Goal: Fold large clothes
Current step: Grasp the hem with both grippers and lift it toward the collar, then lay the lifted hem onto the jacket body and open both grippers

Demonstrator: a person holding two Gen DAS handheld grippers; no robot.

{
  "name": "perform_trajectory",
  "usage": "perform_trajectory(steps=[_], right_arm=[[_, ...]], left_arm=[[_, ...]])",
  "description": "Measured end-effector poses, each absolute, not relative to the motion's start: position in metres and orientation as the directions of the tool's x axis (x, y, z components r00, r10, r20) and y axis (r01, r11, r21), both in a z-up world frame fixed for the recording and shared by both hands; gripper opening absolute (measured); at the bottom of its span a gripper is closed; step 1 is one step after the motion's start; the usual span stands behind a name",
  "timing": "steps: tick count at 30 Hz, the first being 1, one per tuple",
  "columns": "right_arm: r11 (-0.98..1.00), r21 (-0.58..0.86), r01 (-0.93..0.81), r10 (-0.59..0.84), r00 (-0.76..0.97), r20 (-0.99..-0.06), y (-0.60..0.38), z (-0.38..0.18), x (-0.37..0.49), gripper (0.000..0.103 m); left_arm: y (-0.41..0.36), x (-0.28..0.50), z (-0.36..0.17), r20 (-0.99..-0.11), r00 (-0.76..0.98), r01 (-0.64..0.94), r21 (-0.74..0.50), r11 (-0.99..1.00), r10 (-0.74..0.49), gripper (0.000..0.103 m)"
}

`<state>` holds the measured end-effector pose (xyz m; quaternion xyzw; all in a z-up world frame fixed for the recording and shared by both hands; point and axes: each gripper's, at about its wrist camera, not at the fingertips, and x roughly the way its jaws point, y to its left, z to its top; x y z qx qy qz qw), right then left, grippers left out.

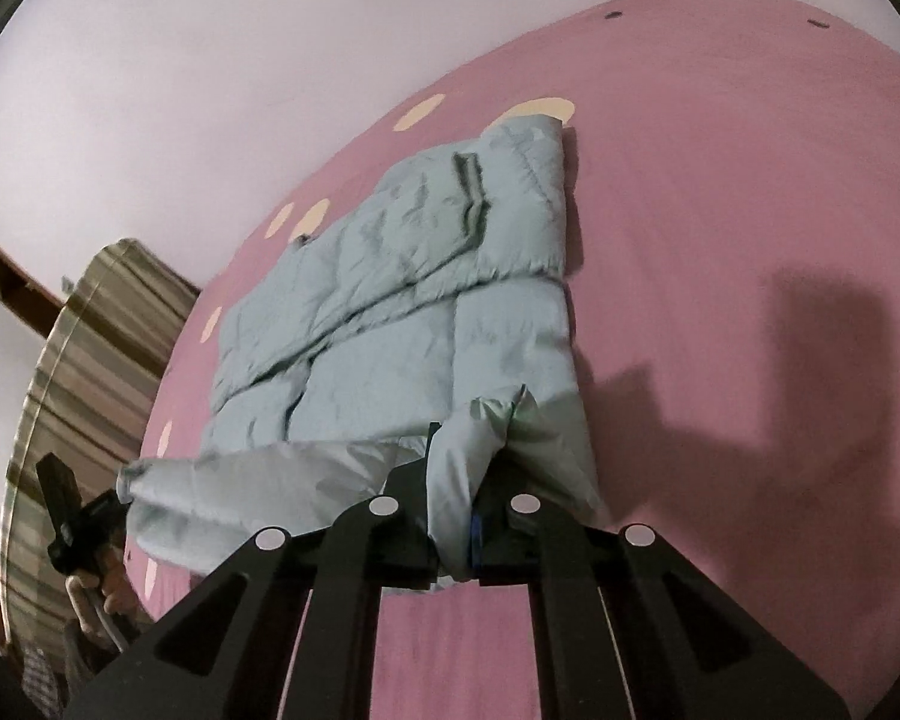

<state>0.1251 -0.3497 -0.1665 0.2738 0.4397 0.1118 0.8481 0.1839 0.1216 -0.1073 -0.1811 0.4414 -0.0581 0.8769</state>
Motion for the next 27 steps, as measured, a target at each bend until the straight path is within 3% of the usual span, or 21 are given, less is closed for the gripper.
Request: perform_trajectory(steps=[7, 13, 15, 17, 20, 22, 24, 27], right_arm=[[0.818, 0.561, 0.124, 0.427, 0.523, -0.738, -0.351, -0.204, 0.182, 0.006], [0.808, 0.576, 0.124, 0.44, 0.525, -0.729, -0.355, -0.2, 0.185, 0.008], [0.794, 0.594, 0.126, 0.449, 0.536, -0.715, -0.361, -0.196, 0.184, 0.009], [0.775, 0.619, 0.128, 0.46, 0.558, -0.691, -0.369, -0.19, 0.183, 0.013], [0.757, 0.639, 0.136, 0.451, 0.598, -0.662, -0.381, -0.178, 0.176, 0.023], [0.768, 0.622, 0.149, 0.417, 0.622, -0.663, -0.387, -0.171, 0.17, 0.042], [0.782, 0.601, 0.168, 0.364, 0.659, -0.658, -0.398, -0.162, 0.16, 0.048], [0.77, 0.612, 0.182, 0.35, 0.681, -0.643, -0.41, -0.157, 0.147, 0.049]], left_arm=[[0.126, 0.232, -0.149, -0.811, 0.527, -0.11, -0.364, 0.925, -0.256, 0.006], [0.13, 0.239, -0.146, -0.81, 0.524, -0.089, -0.359, 0.929, -0.262, 0.01], [0.133, 0.236, -0.138, -0.804, 0.533, -0.089, -0.361, 0.928, -0.262, 0.022], [0.138, 0.232, -0.129, -0.791, 0.566, -0.104, -0.346, 0.932, -0.231, 0.055], [0.152, 0.224, -0.108, -0.758, 0.632, -0.129, -0.311, 0.942, -0.164, 0.061], [0.162, 0.218, -0.101, -0.743, 0.651, -0.145, -0.324, 0.935, -0.157, 0.063], [0.17, 0.212, -0.099, -0.736, 0.658, -0.152, -0.339, 0.929, -0.16, 0.064], [0.177, 0.201, -0.105, -0.74, 0.652, -0.155, -0.34, 0.928, -0.162, 0.064]])
